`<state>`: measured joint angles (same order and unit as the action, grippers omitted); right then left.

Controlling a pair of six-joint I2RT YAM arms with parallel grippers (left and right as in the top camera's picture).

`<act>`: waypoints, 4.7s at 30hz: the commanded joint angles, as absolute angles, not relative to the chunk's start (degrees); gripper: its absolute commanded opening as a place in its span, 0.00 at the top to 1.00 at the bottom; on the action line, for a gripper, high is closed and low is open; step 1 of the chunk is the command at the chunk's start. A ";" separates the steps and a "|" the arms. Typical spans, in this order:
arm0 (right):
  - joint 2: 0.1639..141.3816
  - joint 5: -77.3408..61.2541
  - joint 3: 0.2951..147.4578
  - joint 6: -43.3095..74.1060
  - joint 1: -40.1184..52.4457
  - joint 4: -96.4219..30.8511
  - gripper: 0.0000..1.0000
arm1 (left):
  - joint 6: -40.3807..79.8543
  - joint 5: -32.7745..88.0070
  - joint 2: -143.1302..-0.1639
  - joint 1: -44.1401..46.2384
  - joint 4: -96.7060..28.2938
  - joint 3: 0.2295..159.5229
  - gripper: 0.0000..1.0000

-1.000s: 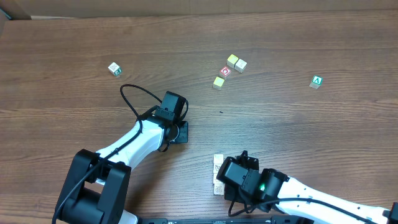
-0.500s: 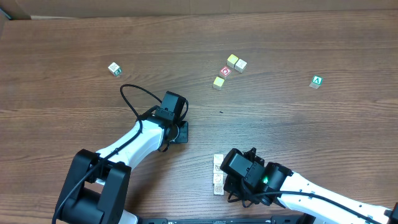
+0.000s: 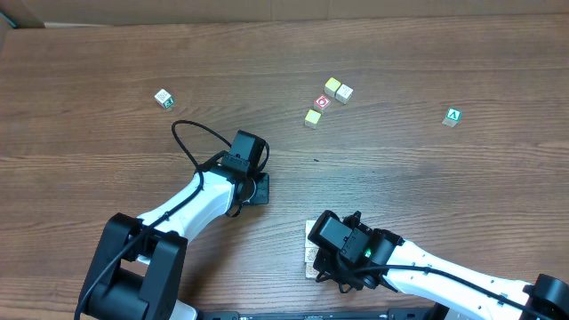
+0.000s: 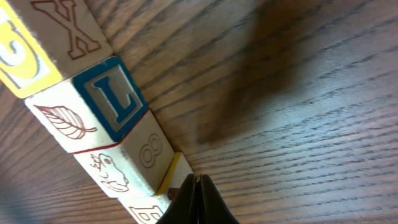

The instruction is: Flip 4 blocks

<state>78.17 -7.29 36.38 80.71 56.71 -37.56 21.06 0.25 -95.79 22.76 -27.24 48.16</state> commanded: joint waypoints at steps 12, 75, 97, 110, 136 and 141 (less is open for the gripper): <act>78.41 -7.88 37.71 77.84 56.55 -36.93 0.96 | 21.89 1.37 -96.25 22.50 -27.83 47.97 0.96; 65.04 25.39 82.04 74.54 34.41 -89.27 0.96 | 26.13 -23.92 -48.64 28.34 -61.49 69.36 0.96; 63.77 31.38 107.66 59.55 33.95 -97.03 0.00 | 29.82 -21.28 -14.79 31.09 -96.79 84.01 0.00; 64.03 29.71 107.63 59.57 33.95 -97.01 0.00 | 29.80 -20.95 -14.66 31.11 -96.79 83.94 0.00; 58.76 31.90 107.55 58.26 30.76 -95.68 0.00 | 29.80 -20.95 -14.66 31.11 -96.79 83.94 0.00; 49.69 31.94 105.19 58.24 23.79 -91.13 0.00 | 29.80 -20.95 -14.66 31.11 -96.79 83.94 0.00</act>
<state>56.62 30.52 106.48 59.00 27.57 -92.90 29.91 -21.65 -15.25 30.79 -96.86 84.31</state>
